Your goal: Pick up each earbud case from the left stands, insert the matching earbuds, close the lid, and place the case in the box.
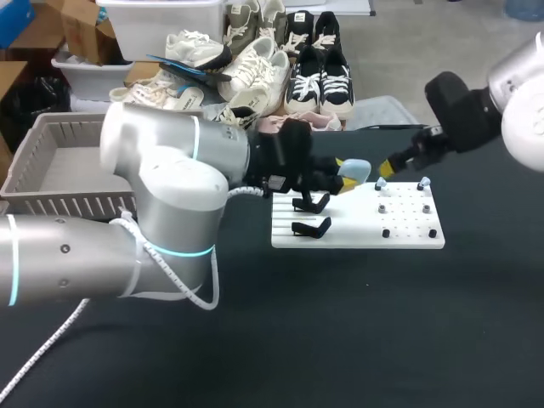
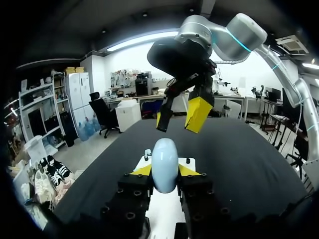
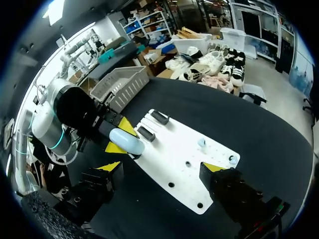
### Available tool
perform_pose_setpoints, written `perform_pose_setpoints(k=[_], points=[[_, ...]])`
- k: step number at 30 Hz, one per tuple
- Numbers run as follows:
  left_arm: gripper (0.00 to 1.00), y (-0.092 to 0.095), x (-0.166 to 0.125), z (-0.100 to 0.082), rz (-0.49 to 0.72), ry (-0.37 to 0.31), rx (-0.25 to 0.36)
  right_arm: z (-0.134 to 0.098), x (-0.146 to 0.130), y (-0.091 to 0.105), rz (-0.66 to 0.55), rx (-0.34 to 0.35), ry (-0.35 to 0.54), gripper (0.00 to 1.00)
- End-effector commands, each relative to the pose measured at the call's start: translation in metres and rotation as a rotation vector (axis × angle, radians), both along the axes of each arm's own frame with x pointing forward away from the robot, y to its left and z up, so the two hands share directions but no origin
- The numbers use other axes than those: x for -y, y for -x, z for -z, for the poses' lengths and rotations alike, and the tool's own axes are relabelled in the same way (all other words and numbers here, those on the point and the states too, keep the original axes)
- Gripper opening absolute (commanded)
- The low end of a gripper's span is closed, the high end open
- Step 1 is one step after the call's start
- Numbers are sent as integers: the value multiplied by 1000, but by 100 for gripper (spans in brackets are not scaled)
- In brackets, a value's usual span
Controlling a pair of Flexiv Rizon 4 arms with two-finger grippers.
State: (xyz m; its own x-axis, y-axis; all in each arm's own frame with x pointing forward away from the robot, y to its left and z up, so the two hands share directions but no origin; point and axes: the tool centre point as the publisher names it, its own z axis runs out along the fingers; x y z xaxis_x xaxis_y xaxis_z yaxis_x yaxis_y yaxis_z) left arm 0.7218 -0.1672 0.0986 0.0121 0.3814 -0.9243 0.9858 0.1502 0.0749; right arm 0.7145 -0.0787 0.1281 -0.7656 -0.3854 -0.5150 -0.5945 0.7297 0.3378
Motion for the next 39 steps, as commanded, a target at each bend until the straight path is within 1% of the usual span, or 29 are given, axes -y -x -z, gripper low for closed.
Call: perform_pose_setpoints(k=[1, 8, 16, 21, 31, 39], points=[[0, -6, 7, -1, 0, 0, 3, 3, -2, -2, -18, -7, -19, 100], [0, -7, 12, -7, 6, 5, 12, 6, -7, -5, -34, -12, -25, 100], [0, -1, 17, -9, 23, 12, 12, 7, -8, -9, -43, -14, -23, 100], [0, 1, 20, -7, 30, 10, 8, 5, -6, -9, -44, -8, -19, 100], [0, 0, 20, -1, 27, 0, 1, 0, -4, -9, -45, 1, -12, 100], [0, 7, 16, 2, 32, 13, -16, -5, 3, -8, -30, 14, -4, 100]])
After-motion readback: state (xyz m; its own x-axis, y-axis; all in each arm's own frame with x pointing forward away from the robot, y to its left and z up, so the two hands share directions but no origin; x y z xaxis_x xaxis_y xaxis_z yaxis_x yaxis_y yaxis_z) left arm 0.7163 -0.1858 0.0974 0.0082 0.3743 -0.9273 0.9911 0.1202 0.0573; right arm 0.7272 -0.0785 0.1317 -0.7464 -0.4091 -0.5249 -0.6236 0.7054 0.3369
